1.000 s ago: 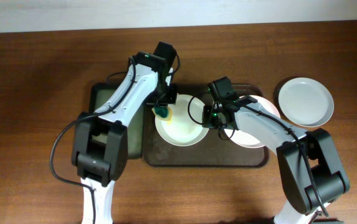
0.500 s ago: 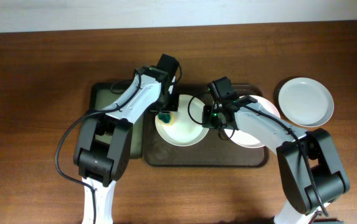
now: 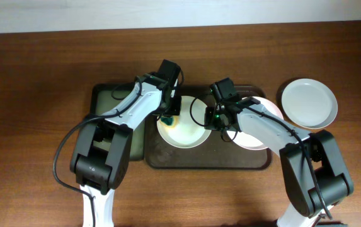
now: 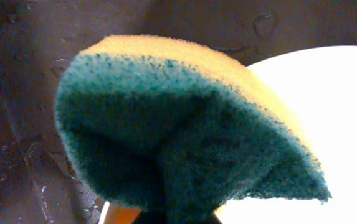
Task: Clean dirty plates on tray and stack at the side
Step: 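Scrub the white plate with the sponge while right gripper holds rim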
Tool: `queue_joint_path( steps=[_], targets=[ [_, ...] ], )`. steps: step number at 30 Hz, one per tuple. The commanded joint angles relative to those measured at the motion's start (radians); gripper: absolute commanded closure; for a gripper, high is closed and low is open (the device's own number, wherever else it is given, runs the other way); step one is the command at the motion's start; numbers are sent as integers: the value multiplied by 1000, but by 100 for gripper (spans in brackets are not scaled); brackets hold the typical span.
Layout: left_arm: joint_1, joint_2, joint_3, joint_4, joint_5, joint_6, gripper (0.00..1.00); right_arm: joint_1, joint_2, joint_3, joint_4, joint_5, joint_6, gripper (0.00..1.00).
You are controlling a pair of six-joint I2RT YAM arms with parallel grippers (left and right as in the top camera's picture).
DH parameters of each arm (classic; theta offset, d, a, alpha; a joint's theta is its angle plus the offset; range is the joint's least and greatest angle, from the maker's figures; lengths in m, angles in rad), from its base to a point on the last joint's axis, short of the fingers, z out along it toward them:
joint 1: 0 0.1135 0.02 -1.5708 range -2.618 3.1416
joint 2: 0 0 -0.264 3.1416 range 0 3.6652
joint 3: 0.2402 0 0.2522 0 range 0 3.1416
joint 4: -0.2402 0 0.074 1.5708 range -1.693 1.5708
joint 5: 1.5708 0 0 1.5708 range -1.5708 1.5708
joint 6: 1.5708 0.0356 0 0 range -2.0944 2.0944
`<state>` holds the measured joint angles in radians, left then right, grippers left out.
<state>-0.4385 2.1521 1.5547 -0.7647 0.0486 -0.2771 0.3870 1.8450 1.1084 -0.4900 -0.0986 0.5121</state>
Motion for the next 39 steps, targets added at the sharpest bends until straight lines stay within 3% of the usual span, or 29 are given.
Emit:
queue_joint_path(
  steps=[1, 21, 28, 36, 39],
  targets=[
    [-13, 75, -58, 7, 7, -10, 100, 6, 8, -5, -7, -2, -6, 96],
    [-41, 76, -137, 8, -27, -10, 100, 6, 8, -5, -11, -7, -6, 96],
    [-40, 75, -113, 16, 187, -10, 100, 5, 8, -5, -6, -28, -6, 96],
    [29, 69, 98, 16, 550, -9, 100, 5, 8, -5, -7, -28, -6, 96],
    [47, 65, 175, -22, 575, 3, 100, 5, 8, -5, -8, -28, -6, 96]
  ],
)
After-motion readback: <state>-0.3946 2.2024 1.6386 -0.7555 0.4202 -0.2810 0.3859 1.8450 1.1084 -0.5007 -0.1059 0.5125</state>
